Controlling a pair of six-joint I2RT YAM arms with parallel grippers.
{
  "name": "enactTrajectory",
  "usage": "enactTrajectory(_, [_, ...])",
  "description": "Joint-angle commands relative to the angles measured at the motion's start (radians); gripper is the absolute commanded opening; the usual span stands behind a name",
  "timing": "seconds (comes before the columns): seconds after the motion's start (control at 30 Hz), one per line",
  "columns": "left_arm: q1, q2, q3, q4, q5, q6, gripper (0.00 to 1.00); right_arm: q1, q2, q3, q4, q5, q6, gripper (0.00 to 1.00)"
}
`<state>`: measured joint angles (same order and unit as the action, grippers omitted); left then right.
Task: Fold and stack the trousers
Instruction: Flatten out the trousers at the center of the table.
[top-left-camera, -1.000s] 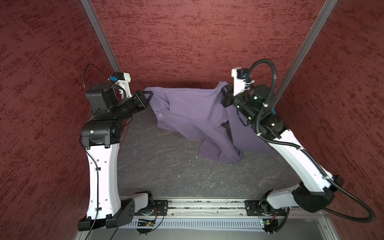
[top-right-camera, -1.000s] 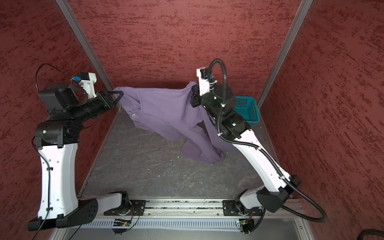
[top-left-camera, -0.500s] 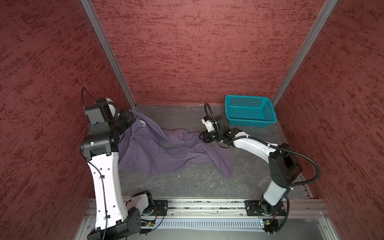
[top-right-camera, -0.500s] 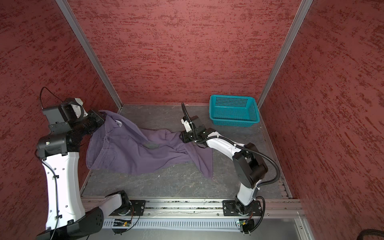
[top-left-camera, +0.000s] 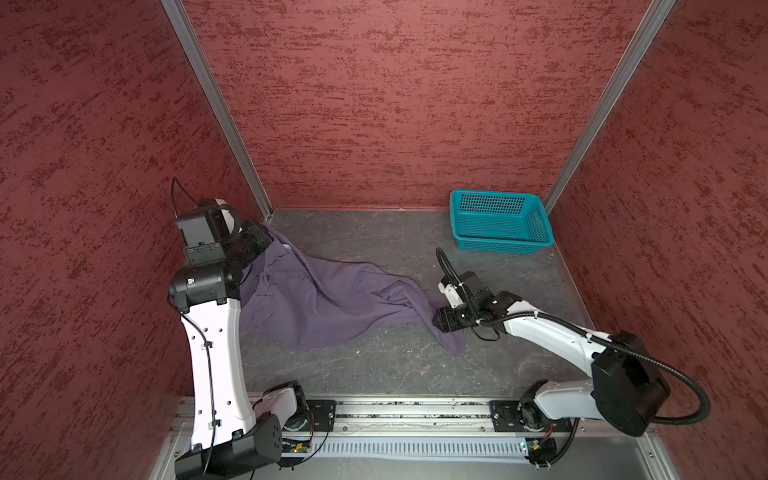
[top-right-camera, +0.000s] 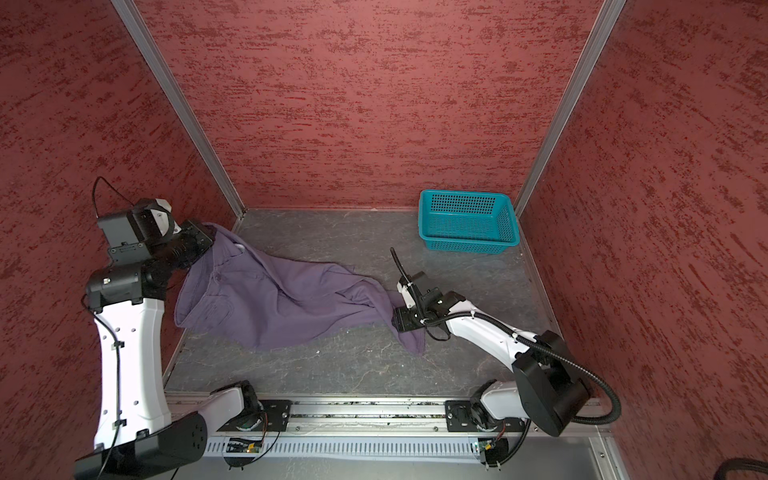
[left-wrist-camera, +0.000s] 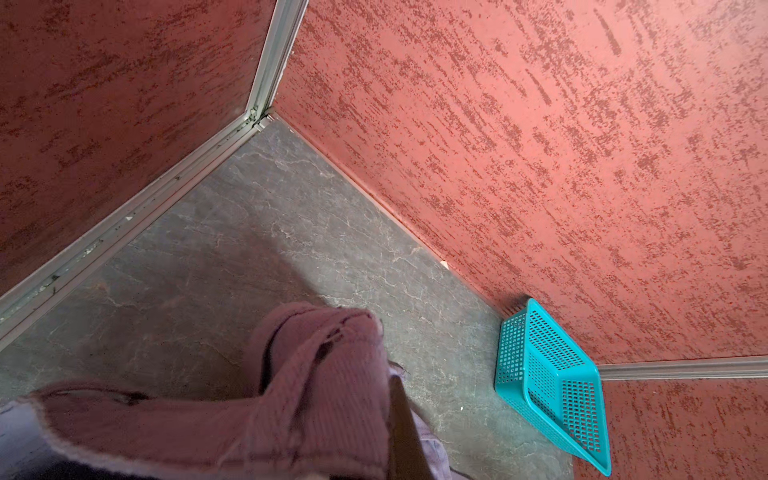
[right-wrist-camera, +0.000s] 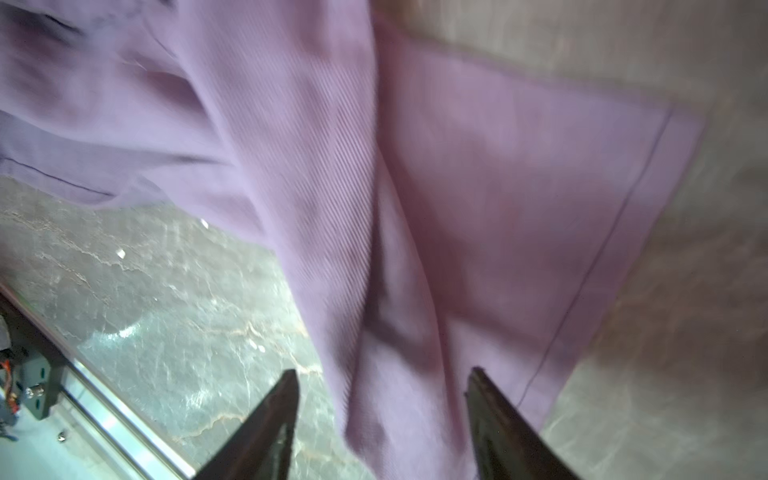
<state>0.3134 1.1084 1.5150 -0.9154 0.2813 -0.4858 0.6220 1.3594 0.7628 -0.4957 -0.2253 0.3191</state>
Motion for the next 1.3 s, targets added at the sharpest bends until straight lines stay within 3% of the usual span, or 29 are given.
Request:
enactTrajectory(0.0, [0.005,0.005,-0.002,0.073,0.039,-0.014,0.00,0.003,0.016,-0.028,0.076,-0.071,0.060,0.71])
enactTrajectory(0.17, [0.005,0.009,-0.001,0.061,0.046,-0.007,0.00,0.013,0.087,-0.046,0.179,-0.119,0.075,0.71])
enactTrajectory(0.23, [0.006,0.010,-0.002,0.053,0.040,-0.002,0.00,0.017,0.128,-0.046,0.200,-0.120,0.073,0.64])
enactTrajectory(0.27, [0.006,0.011,-0.006,0.050,0.040,0.000,0.00,0.018,0.139,-0.045,0.206,-0.110,0.072,0.58])
enactTrajectory(0.37, [0.005,0.014,-0.012,0.050,0.046,-0.005,0.00,0.018,0.118,-0.030,0.189,-0.041,0.073,0.25])
enactTrajectory(0.5, [0.005,0.034,0.036,0.058,0.064,-0.014,0.00,-0.016,-0.034,0.042,0.051,0.146,0.066,0.02])
enactTrajectory(0.7, [-0.019,0.108,0.212,0.065,0.187,-0.055,0.00,-0.162,-0.339,0.273,-0.197,0.543,0.086,0.00])
enactTrajectory(0.8, [-0.019,0.101,0.262,0.069,0.175,-0.060,0.00,-0.235,-0.445,0.377,-0.271,0.687,0.085,0.00])
enactTrajectory(0.97, [0.003,0.094,0.283,0.040,0.111,-0.056,0.00,-0.299,-0.502,0.509,-0.345,0.935,0.068,0.00])
enactTrajectory(1.13, [0.027,0.113,0.196,0.073,0.123,-0.073,0.00,-0.374,-0.487,0.508,-0.254,1.002,-0.020,0.00])
enactTrajectory(1.27, [0.058,0.190,0.121,0.133,0.114,-0.081,0.00,-0.511,-0.387,0.449,-0.216,0.925,-0.043,0.00])
